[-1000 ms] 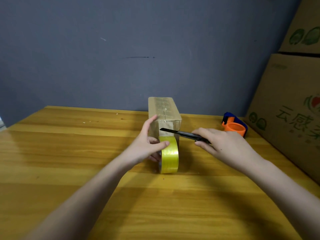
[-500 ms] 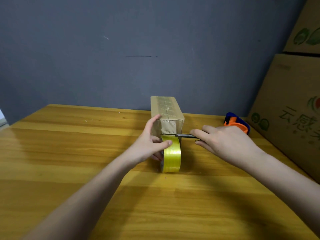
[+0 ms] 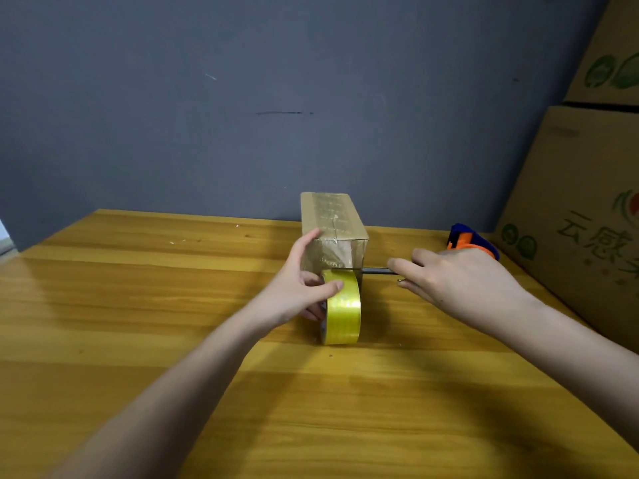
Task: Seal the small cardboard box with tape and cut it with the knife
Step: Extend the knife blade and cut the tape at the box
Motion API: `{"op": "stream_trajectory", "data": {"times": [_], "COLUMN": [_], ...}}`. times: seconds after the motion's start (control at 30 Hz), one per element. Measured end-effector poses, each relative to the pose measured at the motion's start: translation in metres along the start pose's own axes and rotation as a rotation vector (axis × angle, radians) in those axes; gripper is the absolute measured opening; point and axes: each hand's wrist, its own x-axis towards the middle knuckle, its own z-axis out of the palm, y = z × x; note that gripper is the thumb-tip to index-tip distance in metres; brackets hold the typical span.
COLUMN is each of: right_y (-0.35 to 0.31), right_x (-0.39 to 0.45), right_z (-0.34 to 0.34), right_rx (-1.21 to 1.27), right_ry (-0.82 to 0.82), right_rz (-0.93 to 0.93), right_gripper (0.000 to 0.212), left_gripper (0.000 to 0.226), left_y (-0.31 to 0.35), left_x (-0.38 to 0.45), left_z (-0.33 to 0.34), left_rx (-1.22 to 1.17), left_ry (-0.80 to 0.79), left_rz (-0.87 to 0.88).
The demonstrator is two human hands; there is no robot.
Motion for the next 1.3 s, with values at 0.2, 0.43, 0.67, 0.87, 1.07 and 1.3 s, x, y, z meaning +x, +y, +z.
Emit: {"op": "stream_trajectory", "data": {"times": [0.2,0.43,0.67,0.87,1.07,1.3], "right_y": [-0.004,-0.001,-0.010,-0.020,-0.005,0.005], "right_x": [-0.004,-0.017,-0.046,-0.054,-0.064,-0.088], "right_z": [0.001,0.011,0.019,0.043,0.081,0.100], "right_rx": [-0.010,0.037,0.322,0.770,1.008,0.757], "right_ry": [-0.040,-0.071,-0.035,-0.050,-0.059,-0.243], "right_rz": [0.010,0.147,0.407,0.726,1.001,1.137], "right_gripper": [0.032,0.033,0.034,0.020,0.027,0.039], "left_gripper": [0.090,0.095,0.077,0.022,0.007,0.018], "left_y": [0.000,-0.001,-0.011,0.006,0.016,0.016], "left_x": [-0.001,-0.002,-0.011,-0.005,0.015,0.036], "left_z": [-0.001,-0.002,0.006,0.051,0.103,0.168], "left_rx": [-0.004,-0.003,0.036,-0.065,0.495,0.902], "left_ry": [-0.008,0.001,0.005,0.073,0.220,0.131], "left_rz": [-0.022,0.004,0.078,0.013,0.095,0.296]}}
